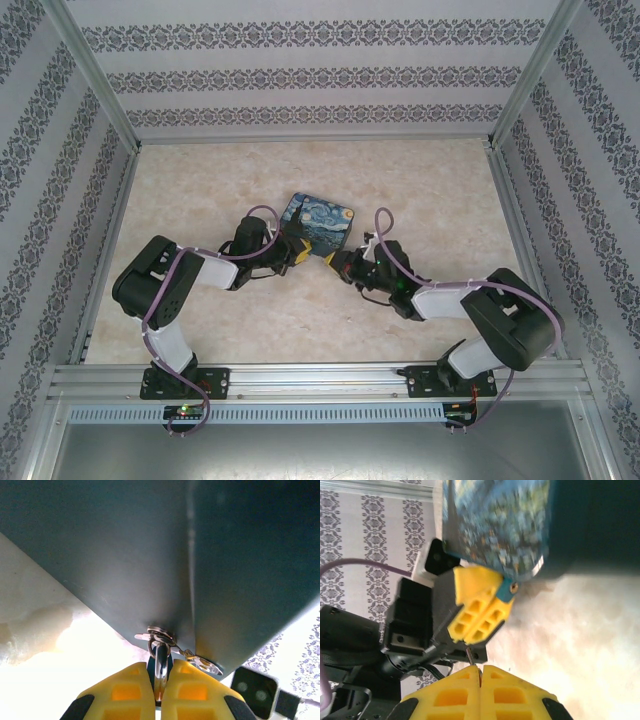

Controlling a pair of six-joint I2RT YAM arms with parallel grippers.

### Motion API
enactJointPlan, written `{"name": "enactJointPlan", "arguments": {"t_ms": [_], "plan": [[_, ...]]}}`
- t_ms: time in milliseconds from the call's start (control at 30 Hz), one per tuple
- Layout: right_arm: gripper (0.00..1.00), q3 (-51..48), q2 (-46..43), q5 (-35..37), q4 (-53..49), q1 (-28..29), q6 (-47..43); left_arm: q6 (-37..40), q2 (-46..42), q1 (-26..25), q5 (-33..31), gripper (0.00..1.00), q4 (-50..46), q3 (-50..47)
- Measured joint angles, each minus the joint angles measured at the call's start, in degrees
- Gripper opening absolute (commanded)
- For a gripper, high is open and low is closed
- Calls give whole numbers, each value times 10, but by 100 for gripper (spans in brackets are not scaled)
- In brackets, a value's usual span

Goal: Unlock a padlock with a key

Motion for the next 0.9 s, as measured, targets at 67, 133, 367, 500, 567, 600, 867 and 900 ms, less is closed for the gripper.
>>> {"name": "enactJointPlan", "arguments": {"t_ms": [67, 133, 367, 500, 567, 600, 867, 900], "plan": [[0, 0, 3, 27, 0, 23, 19, -3, 0, 0, 2, 0, 2, 0], [0, 0, 11, 54, 3, 42, 40, -6, 0, 0, 3, 0, 5, 0], [0, 0, 49, 137, 11, 71, 100, -10, -1, 0, 11, 0, 13, 0], [0, 0, 68, 162, 24, 71, 120, -10, -5, 0, 15, 0, 17, 0], [0, 0, 76, 167, 33, 71, 127, -10, -5, 0, 15, 0, 21, 0], [0, 0, 80, 170, 37, 71, 131, -10, -5, 0, 15, 0, 21, 0], [0, 6, 92, 178, 52, 70, 148, -10, -6, 0, 23, 0, 23, -3], [0, 7, 92, 179, 54, 70, 149, -10, -6, 0, 24, 0, 25, -4]]}}
